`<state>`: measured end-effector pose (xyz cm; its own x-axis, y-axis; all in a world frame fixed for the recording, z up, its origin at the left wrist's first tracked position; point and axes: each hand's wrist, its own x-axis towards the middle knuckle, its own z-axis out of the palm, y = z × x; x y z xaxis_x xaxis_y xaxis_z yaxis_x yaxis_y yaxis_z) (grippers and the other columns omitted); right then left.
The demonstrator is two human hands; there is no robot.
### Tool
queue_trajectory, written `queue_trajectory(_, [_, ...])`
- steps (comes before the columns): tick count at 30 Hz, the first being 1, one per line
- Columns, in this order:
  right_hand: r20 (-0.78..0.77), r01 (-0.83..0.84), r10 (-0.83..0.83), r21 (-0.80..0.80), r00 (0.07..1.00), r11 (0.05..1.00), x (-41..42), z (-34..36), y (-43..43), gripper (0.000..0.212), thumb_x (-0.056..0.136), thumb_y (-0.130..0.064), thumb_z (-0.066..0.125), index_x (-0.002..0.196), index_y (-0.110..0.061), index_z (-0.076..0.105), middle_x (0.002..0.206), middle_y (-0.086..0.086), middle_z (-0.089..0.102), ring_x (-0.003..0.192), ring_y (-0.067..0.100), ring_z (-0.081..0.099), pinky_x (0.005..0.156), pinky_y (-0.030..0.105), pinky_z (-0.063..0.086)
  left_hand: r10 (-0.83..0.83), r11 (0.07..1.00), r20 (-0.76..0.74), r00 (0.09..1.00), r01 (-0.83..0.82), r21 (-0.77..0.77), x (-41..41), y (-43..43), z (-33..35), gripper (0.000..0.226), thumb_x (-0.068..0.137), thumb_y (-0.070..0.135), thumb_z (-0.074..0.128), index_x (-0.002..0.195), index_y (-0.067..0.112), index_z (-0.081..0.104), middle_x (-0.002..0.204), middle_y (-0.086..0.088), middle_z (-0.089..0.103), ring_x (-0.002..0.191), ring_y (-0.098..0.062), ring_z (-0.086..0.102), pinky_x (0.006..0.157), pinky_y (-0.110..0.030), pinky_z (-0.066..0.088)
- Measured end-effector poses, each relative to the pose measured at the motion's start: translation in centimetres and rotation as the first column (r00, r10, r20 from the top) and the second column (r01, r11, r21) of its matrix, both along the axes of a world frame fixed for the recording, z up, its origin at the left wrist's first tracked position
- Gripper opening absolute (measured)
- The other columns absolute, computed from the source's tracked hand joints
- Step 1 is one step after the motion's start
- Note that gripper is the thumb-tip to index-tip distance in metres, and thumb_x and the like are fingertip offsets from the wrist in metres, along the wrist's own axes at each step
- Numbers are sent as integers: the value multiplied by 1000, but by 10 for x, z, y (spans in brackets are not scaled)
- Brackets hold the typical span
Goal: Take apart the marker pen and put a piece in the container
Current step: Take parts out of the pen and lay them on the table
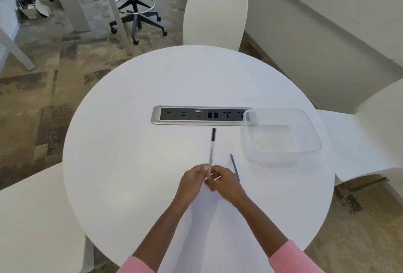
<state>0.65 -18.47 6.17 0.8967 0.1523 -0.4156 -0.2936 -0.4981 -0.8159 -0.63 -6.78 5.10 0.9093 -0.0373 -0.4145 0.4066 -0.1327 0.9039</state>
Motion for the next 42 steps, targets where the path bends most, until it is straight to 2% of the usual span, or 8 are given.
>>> queue_trajectory(4, [128,148,-139,-66,982,987,3,-7,0,18,78,1,52,79,-13,63,84,6,62,67,22,60,60,23,47,-70,821,198,978,-56,568,-6,13,-28,43,96,28,39,137,14,40,147,-4,39,139,-19,26,110,-24,21])
queue_trajectory(7, [189,145,-122,-114,974,983,3,-14,1,15,81,-1,51,86,-10,63,90,7,63,69,17,58,64,27,49,-259,555,77,963,83,828,-9,27,-54,52,98,35,26,146,18,14,157,-5,10,145,-23,0,117,-34,2])
queue_trajectory(9, [215,124,-93,-137,972,983,0,-18,3,9,84,-8,54,89,-12,61,87,4,66,69,13,60,70,23,51,-309,441,12,951,132,888,-12,34,-60,54,98,37,22,146,14,13,157,-9,10,144,-29,4,117,-41,7])
queue_trajectory(12, [265,132,-99,-109,959,985,-5,-23,7,5,86,-15,56,88,-14,60,85,2,68,74,11,62,68,9,45,-346,442,51,937,115,890,-18,39,-59,65,95,42,7,133,5,44,142,-18,43,128,-41,41,103,-54,34])
queue_trajectory(14, [274,124,-90,-109,958,986,-7,-27,10,5,87,-15,56,88,-14,61,90,4,68,77,12,62,72,18,48,-364,422,62,930,105,900,-19,42,-60,71,95,43,0,129,5,50,137,-17,49,123,-39,48,106,-50,31])
queue_trajectory(18, [278,80,-32,-165,960,983,-12,-35,13,8,86,-11,57,92,-8,62,91,1,65,85,16,61,81,28,50,-376,400,58,925,106,910,-19,45,-61,67,95,39,3,131,6,49,138,-17,49,125,-36,48,108,-40,13])
queue_trajectory(26, [301,53,11,-205,954,977,-20,-45,18,11,89,-13,54,94,-9,63,97,2,68,84,10,60,79,20,45,-380,404,128,916,40,914,-20,45,-67,53,88,31,31,133,7,46,141,-15,46,128,-34,45,111,-35,2])
queue_trajectory(42, [363,138,-63,-184,930,973,-14,-45,18,11,87,-10,55,93,-5,63,99,5,67,84,12,60,81,24,49,-374,409,164,913,3,913,-20,44,-69,52,87,29,32,132,7,48,139,-15,48,126,-34,46,111,-37,9])
